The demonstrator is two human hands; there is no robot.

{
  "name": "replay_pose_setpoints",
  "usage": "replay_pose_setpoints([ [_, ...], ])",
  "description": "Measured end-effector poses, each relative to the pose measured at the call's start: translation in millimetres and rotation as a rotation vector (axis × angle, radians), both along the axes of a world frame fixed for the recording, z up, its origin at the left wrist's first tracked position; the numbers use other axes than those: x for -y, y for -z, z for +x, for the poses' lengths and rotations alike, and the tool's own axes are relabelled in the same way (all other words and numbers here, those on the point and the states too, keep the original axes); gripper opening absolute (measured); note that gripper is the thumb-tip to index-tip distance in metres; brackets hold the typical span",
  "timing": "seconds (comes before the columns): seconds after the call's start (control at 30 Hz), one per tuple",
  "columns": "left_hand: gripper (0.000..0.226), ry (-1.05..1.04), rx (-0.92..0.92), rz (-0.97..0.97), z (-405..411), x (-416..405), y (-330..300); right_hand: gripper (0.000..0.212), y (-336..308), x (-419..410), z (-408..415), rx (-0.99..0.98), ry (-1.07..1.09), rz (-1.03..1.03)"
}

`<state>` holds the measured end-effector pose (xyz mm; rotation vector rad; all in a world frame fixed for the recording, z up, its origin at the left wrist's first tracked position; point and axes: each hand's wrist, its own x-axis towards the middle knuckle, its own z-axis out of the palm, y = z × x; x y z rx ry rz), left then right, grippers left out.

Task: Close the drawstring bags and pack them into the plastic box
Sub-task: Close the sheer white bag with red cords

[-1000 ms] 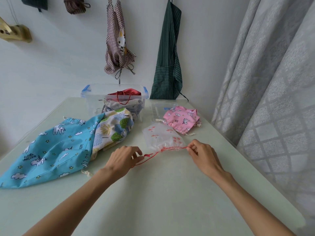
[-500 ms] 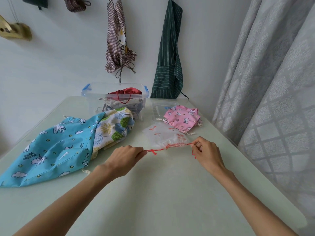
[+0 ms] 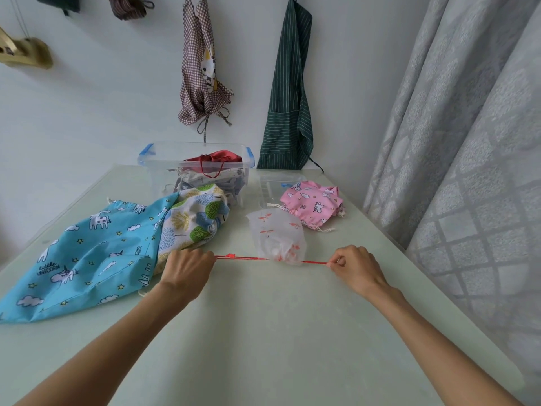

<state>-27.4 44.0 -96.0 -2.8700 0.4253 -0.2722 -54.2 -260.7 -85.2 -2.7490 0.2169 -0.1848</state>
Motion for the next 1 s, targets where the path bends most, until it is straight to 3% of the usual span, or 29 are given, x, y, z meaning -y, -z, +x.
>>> replay_pose_setpoints([
  [0.1, 0.035, -0.12, -0.23, -0.079, 2.2, -0.9, -18.9, 0.017, -11.8, 0.5, -0.2, -0.083, -0.009, 0.04],
  [0.17, 0.048, -0.201, -0.446, -0.166, 5.6, -4.9, -41.3, 0.037, -22.0, 2.1, -0.5, -0.153, 0.014, 0.054],
  [0.2, 0.048, -0.189, -0.448, -0.215, 7.8, -4.1, -50.2, 0.046, -25.8, 0.9, -0.5, -0.167, 0.018, 0.028],
  [0.27, 0.039, -0.136, -0.274, -0.315, 13.8, 6.2, -55.6, 0.055, -28.6, -8.0, 1.5, -0.138, 0.016, -0.076],
  [0.33, 0.035, -0.095, -0.21, -0.467, 14.7, 29.2, -45.4, 0.051, -27.5, -25.4, 2.9, -0.121, 0.0, -0.123],
  [0.4, 0.037, -0.086, -0.352, -0.56, 10.5, 56.3, -27.6, 0.019, -19.9, -43.1, 5.8, -0.164, 0.003, -0.097],
  [0.43, 0.038, -0.097, -0.43, -0.576, 9.4, 67.7, -18.4, 0.016, -15.2, -50.4, 6.7, -0.187, 0.017, -0.074],
  [0.47, 0.04, -0.114, -0.463, -0.595, 8.2, 76.3, -10.1, 0.031, -9.3, -55.4, 7.5, -0.195, 0.031, -0.046],
  [0.53, 0.039, -0.153, -0.425, -0.689, 9.4, 84.6, 2.4, 0.038, 1.2, -59.1, 10.4, -0.136, 0.067, 0.031],
  [0.6, 0.031, -0.163, -0.42, -0.88, 12.9, 89.7, 8.1, 0.036, 5.9, -60.3, 11.0, -0.048, 0.101, 0.113],
  [0.7, 0.016, -0.148, -0.555, -1.306, 14.2, 94.6, 1.5, 0.045, 8.6, -56.2, 14.9, 0.039, 0.105, 0.317],
  [0.77, 0.019, -0.11, -0.605, -1.454, 11.0, 95.6, -10.1, 0.04, 3.7, -53.8, 18.8, 0.096, 0.054, 0.508],
  [0.87, 0.026, 0.017, -0.472, -1.46, 11.2, 91.1, -28.0, 0.038, -9.9, -54.1, 24.0, 0.198, -0.06, 0.612],
  [1.0, 0.031, 0.151, -0.205, -1.287, 15.4, 81.4, -41.9, 0.043, -25.9, -52.1, 29.0, 0.392, -0.113, 0.452],
])
